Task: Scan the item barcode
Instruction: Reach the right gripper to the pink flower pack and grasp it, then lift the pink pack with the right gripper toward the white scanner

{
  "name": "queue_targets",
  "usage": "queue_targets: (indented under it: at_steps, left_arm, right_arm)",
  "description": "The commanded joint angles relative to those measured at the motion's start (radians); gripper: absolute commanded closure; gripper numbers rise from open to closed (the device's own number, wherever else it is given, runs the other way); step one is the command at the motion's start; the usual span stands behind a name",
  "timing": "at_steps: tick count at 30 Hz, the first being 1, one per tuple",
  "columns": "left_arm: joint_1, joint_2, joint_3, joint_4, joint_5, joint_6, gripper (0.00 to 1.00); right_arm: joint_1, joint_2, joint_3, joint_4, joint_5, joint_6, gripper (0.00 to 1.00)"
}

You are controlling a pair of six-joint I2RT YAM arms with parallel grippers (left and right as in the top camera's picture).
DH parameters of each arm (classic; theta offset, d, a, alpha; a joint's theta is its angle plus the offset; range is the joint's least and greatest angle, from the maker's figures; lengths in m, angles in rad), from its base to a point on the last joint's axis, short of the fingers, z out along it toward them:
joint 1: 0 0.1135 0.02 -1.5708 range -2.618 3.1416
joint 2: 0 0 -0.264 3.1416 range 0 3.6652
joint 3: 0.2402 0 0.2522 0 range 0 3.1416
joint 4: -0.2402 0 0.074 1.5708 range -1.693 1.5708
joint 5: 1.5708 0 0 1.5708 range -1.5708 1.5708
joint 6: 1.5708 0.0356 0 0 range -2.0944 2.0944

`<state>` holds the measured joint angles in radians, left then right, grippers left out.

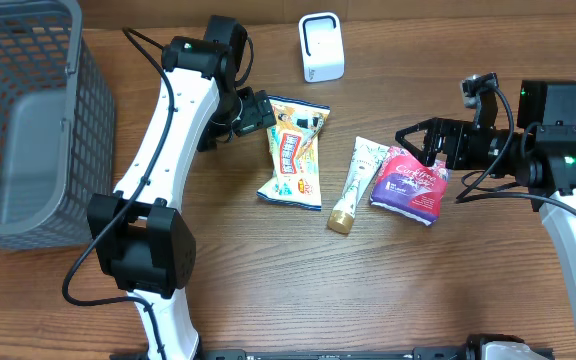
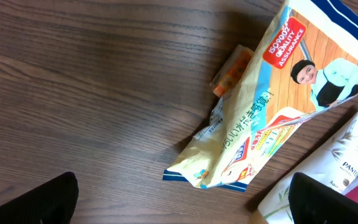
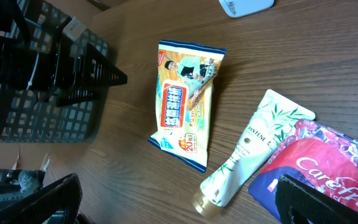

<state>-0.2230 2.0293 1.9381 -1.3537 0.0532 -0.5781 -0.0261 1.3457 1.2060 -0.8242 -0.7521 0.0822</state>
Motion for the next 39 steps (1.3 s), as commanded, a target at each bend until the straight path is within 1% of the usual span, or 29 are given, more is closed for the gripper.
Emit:
queue_targets:
  at_steps: [1, 5, 7, 8, 10, 14, 17, 19, 21, 23, 26, 27, 28, 31, 35, 39]
  left_arm:
    - [-0.006, -0.005, 0.011, 0.002, 0.011, -0.013, 0.0]
    - [-0.006, -0.005, 0.011, 0.002, 0.011, -0.013, 0.0]
    - [-0.006, -0.005, 0.011, 0.002, 0.011, -0.013, 0.0]
    - [-0.006, -0.005, 0.011, 0.002, 0.01, -0.013, 0.0]
    - [-0.006, -0.005, 0.011, 0.002, 0.011, -0.013, 0.0]
    - [-0.006, -0.005, 0.011, 0.002, 0.011, -0.013, 0.0]
    - [-0.006, -0.005, 0.011, 0.002, 0.011, -0.013, 0.0]
    - [-0.006, -0.005, 0.011, 0.002, 0.011, -0.013, 0.0]
    - [-0.006, -0.005, 0.011, 0.002, 0.011, -0.013, 0.0]
    - [-0.006, -0.005, 0.011, 0.002, 0.011, -0.013, 0.0]
    - [-0.006, -0.005, 0.011, 0.002, 0.011, -0.013, 0.0]
    - [-0.006, -0.005, 0.011, 0.002, 0.011, -0.013, 0.0]
    - [-0.006, -0.005, 0.011, 0.002, 0.011, -0.013, 0.0]
    - [-0.006, -0.005, 0.011, 0.002, 0.011, -0.013, 0.0]
    - [-0.006, -0.005, 0.011, 0.002, 0.011, -0.013, 0.0]
    - [-0.006, -0.005, 0.011, 0.002, 0.011, -0.013, 0.0]
  right_arm:
    - [-0.002, -0.017, 0.031, 0.003, -0.008, 0.004, 0.0]
    - [-0.002, -0.017, 0.031, 0.003, -0.01, 0.005, 0.0]
    - [-0.001, -0.017, 0.031, 0.003, -0.021, 0.047, 0.0]
    - [-0.001, -0.017, 0.031, 0.003, -0.021, 0.119, 0.0]
    - [-0.001, -0.017, 0.031, 0.002, -0.021, 0.19, 0.0]
    - [-0.002, -0.017, 0.031, 0.022, -0.02, 0.225, 0.0]
    - [-0.002, -0.017, 0.031, 0.059, -0.02, 0.277, 0.0]
    - [-0.002, -0.017, 0.031, 0.085, -0.02, 0.343, 0.0]
    - [0.0, -0.016, 0.031, 0.114, -0.002, 0.348, 0.0]
    - [0.005, -0.015, 0.031, 0.101, 0.109, 0.357, 0.0]
    - [0.021, -0.015, 0.032, 0.024, 0.581, 0.482, 0.0]
    - [0.031, -0.015, 0.032, 0.0, 0.69, 0.5, 0.0]
    - [0.046, -0.013, 0.032, -0.024, 0.751, 0.502, 0.0]
    - [0.092, 0.016, 0.034, -0.09, 0.764, 0.503, 0.01]
    - [0.179, 0.177, 0.036, -0.198, 0.967, 0.544, 0.01]
    - [0.188, 0.33, 0.037, -0.18, 0.948, 0.551, 0.0]
